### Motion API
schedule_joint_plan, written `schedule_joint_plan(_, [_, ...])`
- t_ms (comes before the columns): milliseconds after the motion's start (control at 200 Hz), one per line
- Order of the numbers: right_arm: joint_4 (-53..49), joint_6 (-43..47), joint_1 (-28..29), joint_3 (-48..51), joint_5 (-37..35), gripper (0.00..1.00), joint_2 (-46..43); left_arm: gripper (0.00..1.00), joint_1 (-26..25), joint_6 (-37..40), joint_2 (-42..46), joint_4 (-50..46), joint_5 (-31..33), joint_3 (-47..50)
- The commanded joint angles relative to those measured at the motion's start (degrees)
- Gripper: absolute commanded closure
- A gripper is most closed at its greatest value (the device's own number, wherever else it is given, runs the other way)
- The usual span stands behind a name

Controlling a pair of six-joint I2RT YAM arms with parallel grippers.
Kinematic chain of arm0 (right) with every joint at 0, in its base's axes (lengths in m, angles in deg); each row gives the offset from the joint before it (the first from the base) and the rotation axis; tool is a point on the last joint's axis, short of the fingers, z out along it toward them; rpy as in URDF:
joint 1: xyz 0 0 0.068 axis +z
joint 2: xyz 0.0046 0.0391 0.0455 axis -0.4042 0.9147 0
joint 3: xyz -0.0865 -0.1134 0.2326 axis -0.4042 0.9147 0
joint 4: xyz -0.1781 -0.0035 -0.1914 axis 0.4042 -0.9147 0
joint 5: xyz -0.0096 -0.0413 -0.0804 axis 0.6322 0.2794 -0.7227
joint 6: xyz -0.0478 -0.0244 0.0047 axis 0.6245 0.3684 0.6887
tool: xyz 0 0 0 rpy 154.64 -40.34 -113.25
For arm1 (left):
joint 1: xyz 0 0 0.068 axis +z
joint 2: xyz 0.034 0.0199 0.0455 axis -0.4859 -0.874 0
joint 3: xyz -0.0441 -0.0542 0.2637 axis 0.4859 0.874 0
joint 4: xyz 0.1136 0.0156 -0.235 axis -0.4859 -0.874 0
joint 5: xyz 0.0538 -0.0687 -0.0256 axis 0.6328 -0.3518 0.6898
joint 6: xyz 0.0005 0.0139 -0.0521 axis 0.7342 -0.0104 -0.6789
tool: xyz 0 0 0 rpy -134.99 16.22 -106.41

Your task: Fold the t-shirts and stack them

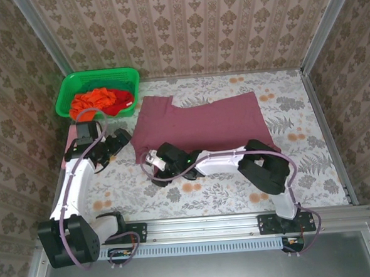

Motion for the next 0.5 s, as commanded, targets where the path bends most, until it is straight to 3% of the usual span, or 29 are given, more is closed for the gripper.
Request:
schedule_joint_plan(0, [-5.9, 5.0, -0.2, -3.5, 3.7, 0.39, 3.6, 0.0, 0.9, 0.3, 1.3, -1.2, -1.1, 1.6])
schedule_joint_plan(95, [-7.7, 6.0, -0.1, -4.0, 4.4, 0.59, 4.2, 0.0, 1.1, -0.4, 1.1, 0.4, -1.7, 2.4])
schedule_joint_plan(170, [-9.0, 6.7, 0.0, -3.3, 5.6, 0.82, 2.7, 0.0, 1.2, -0.7, 0.9, 1.0, -1.7, 2.5])
schedule_joint_plan(235, [-9.9, 6.9, 0.3, -2.4, 7.4, 0.94, 0.8, 0.0, 1.2, -0.6, 0.9, 1.1, -1.6, 2.3])
schedule_joint_plan(330, [-12.1, 6.9, 1.9, -1.8, 11.1, 0.98, -1.3, 0.0, 1.4, -0.4, 0.8, 0.9, -1.3, 2.3])
schedule_joint_plan(495, [-14.8, 7.0, 7.0, -0.2, 12.4, 0.94, -5.8, 0.0, 1.4, -0.4, 0.8, 0.7, -1.6, 2.7])
